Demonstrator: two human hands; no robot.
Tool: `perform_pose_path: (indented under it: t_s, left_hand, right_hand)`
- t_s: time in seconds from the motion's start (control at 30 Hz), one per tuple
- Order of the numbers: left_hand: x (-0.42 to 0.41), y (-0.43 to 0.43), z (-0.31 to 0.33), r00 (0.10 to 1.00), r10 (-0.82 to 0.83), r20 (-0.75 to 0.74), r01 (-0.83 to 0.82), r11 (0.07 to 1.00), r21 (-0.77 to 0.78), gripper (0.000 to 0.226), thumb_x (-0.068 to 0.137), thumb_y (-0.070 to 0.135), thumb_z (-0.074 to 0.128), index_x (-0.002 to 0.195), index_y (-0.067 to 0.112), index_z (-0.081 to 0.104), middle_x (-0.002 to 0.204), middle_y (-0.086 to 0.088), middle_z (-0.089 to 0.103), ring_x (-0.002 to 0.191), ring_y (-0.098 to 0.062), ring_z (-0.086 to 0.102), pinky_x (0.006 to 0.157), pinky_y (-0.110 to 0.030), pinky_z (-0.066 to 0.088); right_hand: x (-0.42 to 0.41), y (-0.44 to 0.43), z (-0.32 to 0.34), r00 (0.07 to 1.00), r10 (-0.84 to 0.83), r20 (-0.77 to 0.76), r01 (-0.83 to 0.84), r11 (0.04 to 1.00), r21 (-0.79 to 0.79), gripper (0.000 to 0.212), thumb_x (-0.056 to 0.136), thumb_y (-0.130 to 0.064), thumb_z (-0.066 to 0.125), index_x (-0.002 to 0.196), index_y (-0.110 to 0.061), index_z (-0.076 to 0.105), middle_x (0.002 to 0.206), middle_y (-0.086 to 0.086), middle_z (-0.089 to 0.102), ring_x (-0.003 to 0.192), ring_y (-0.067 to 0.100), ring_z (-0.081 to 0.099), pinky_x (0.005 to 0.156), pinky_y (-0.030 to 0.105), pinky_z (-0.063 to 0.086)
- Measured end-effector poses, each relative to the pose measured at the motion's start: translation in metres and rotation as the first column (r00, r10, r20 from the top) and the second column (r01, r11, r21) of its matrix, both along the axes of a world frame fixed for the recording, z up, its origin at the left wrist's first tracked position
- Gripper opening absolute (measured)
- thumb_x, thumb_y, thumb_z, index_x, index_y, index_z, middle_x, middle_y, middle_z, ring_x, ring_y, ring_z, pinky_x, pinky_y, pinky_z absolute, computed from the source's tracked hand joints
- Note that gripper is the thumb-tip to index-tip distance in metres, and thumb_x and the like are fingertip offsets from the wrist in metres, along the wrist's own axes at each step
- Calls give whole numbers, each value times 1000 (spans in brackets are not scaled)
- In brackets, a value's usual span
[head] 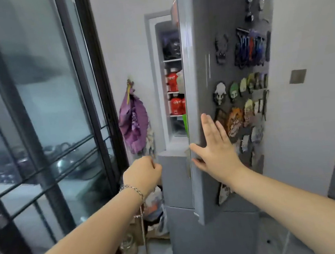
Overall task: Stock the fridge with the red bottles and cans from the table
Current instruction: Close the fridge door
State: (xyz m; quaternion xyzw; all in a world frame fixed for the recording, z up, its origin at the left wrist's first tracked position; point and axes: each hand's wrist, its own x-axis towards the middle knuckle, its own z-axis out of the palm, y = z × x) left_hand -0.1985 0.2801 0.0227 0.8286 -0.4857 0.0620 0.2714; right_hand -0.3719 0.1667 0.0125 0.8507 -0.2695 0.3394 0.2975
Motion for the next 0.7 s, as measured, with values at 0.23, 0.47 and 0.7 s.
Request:
perform_pose_path:
  t_s: [0.23,0.47,0.7]
  left_hand:
    - [100,-37,-2,998,22,-62,-10,983,185,17,87,30,49,81,15,54,82,-1,59,81,-23,60,67,-25,44]
    - [195,-121,3,992,90,-86,-70,975,209,15,88,28,46,86,15,55,82,2,57,81,-20,56,69,-25,42]
    - [264,-209,19,989,110,-103,-90,980,179,21,87,24,46,68,15,45,70,1,53,71,-21,55,59,-24,38]
  right_hand:
    - [129,-60,3,999,7,-51,-7,1000,2,39,51,-38,84,78,-15,68,149,30,13,135,44,19,113,48,9]
    - [231,-147,8,993,-15,-118,12,1000,-28,58,34,-51,87,71,-11,67,144,28,20,131,44,24,113,49,4]
    - [307,-234,16,961,-176,-214,178,984,-9,70,16,-47,88,65,-2,68,131,37,43,125,41,32,113,52,-1]
